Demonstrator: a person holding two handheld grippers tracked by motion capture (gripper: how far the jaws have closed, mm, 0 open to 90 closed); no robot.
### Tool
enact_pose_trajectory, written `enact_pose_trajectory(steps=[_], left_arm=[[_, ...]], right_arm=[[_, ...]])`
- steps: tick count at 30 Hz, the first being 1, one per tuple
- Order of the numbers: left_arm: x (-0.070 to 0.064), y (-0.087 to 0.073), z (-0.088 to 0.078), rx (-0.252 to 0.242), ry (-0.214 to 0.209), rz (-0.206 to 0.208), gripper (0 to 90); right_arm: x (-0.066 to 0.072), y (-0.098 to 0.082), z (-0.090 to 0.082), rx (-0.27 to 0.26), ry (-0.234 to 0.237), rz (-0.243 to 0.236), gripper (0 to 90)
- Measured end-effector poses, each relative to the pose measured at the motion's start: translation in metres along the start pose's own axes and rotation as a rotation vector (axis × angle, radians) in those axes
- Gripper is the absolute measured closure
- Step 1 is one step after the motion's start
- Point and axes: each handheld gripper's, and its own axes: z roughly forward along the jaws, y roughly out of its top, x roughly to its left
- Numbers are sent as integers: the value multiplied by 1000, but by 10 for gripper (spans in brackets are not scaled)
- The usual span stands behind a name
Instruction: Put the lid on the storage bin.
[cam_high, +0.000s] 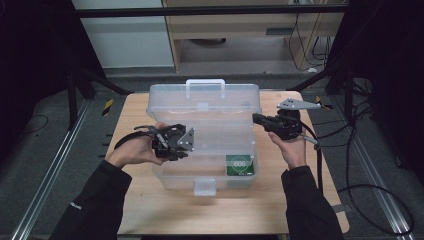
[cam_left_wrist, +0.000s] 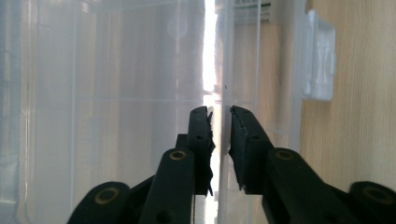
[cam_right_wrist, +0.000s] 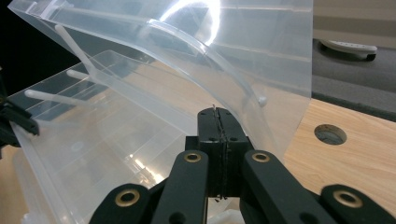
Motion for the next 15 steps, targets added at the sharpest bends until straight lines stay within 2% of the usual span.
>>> enact_pose_trajectory(steps=[1,2,5,7,13,14,15], left_arm=[[1,-1,1,-33,-3,-14,731],[1,-1,1,-33,-3,-14,706],[2,-2,4,-94,-21,-56,663],[2,-4,6,-150,-32,-78,607],[1,-6,8,-275,-64,-162,556],[1,-6,8,-275,-64,-162,548],[-1,-7,9,-322,-62,-184,542]], right_arm=[[0,-1,-1,-3,3,-1,899],[0,-1,-1,-3,3,-1,899],[0,-2,-1,-3,5,2,893],[1,-3,-2,0,4,-2,897],[1,-5,-2,10,11,2,900],[1,-5,-2,10,11,2,900],[1,-5,-2,12,10,-2,900]])
